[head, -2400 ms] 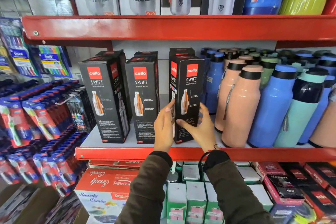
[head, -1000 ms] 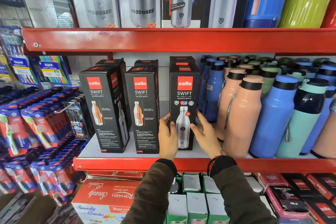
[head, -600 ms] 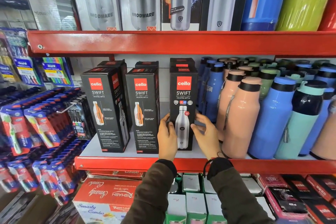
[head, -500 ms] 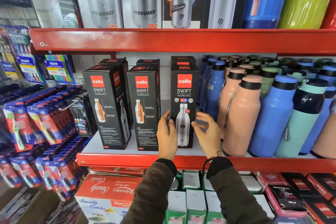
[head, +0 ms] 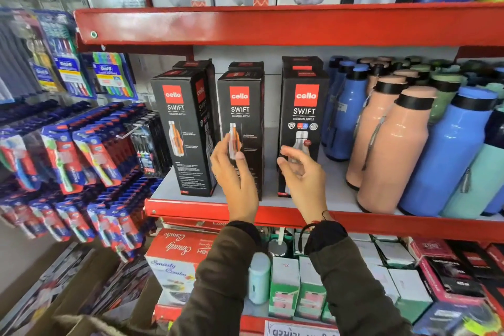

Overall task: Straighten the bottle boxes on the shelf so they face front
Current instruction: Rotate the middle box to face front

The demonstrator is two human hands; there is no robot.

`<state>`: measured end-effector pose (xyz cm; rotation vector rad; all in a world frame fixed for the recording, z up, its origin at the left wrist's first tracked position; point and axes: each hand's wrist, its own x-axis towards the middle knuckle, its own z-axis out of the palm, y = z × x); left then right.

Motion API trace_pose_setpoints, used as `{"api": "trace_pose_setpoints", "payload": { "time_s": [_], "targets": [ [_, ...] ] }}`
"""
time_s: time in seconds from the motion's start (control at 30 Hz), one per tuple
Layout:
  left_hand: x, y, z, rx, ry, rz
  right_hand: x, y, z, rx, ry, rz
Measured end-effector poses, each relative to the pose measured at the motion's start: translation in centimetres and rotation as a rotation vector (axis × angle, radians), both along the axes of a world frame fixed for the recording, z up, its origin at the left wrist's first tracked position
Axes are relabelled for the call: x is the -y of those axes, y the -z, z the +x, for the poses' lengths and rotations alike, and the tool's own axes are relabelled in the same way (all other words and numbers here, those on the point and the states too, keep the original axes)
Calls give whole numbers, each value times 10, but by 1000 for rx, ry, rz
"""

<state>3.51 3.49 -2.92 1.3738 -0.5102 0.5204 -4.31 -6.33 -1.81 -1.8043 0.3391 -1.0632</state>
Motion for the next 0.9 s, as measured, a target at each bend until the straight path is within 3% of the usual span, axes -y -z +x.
{"api": "trace_pose_setpoints", "payload": {
  "time_s": [0.2,0.33,0.47,0.67,0.9],
  "targets": [
    [-27,4,26,-191,212,98,-24,15,33,-157,-40,55],
    [-39,9,48,-389,466,133,-40,20,47,-149,-24,87],
    [-49,6,57,-460,563,74,-52,22,51,-145,15,87],
    [-61,3,58,-396,601,-42,-62,16,59,-137,166,12],
    [-64,14,66,-210,510,-21,-67,6,65,-109,245,34]
  ]
}}
